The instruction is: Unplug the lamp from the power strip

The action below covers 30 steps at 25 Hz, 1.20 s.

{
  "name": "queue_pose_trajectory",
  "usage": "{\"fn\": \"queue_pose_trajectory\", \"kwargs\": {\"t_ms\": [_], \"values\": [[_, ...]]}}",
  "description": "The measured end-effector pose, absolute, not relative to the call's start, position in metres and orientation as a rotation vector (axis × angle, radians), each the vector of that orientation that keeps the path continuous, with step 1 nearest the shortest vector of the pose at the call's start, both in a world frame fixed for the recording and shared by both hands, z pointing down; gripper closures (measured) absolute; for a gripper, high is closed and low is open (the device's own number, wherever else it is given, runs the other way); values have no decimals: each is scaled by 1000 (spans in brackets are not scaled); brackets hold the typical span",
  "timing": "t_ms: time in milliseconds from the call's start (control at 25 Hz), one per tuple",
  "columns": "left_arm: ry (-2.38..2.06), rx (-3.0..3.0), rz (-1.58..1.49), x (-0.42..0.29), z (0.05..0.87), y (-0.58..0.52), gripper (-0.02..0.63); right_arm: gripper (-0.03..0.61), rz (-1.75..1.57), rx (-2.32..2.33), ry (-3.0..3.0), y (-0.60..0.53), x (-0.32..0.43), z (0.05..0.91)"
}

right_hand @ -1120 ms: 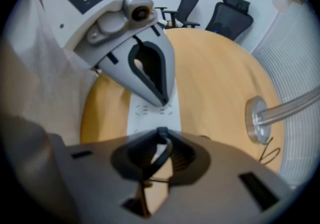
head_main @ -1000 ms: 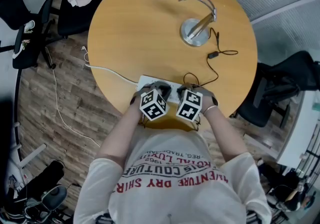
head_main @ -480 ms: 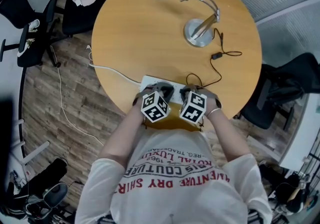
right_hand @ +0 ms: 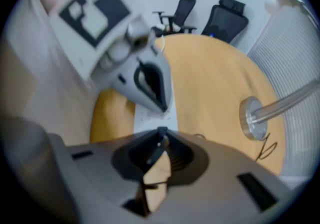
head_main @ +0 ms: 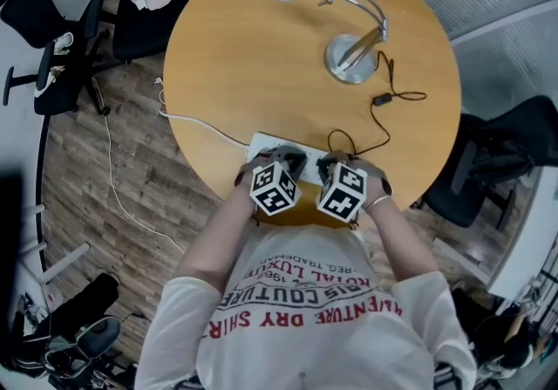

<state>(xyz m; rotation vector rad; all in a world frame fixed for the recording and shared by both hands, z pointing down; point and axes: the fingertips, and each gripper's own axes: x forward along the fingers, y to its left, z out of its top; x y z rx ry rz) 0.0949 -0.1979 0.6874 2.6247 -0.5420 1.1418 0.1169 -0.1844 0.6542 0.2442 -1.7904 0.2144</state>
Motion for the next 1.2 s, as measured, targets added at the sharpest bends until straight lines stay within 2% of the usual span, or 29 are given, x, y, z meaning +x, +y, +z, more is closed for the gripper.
{"fn": "queue_pose_trajectory", "kwargs": {"t_ms": [160,960,1200], "values": [[-556,2648,1157,91,688,-200,586,509,225,300,-1860,-213,118,606],[-593,2600,1168,86,689,-200,586,508,444,654,-2092,-208,135,577],[-806,2595,973,78,649,-219,586,506,460,803,-2239,-219,134,550]]}}
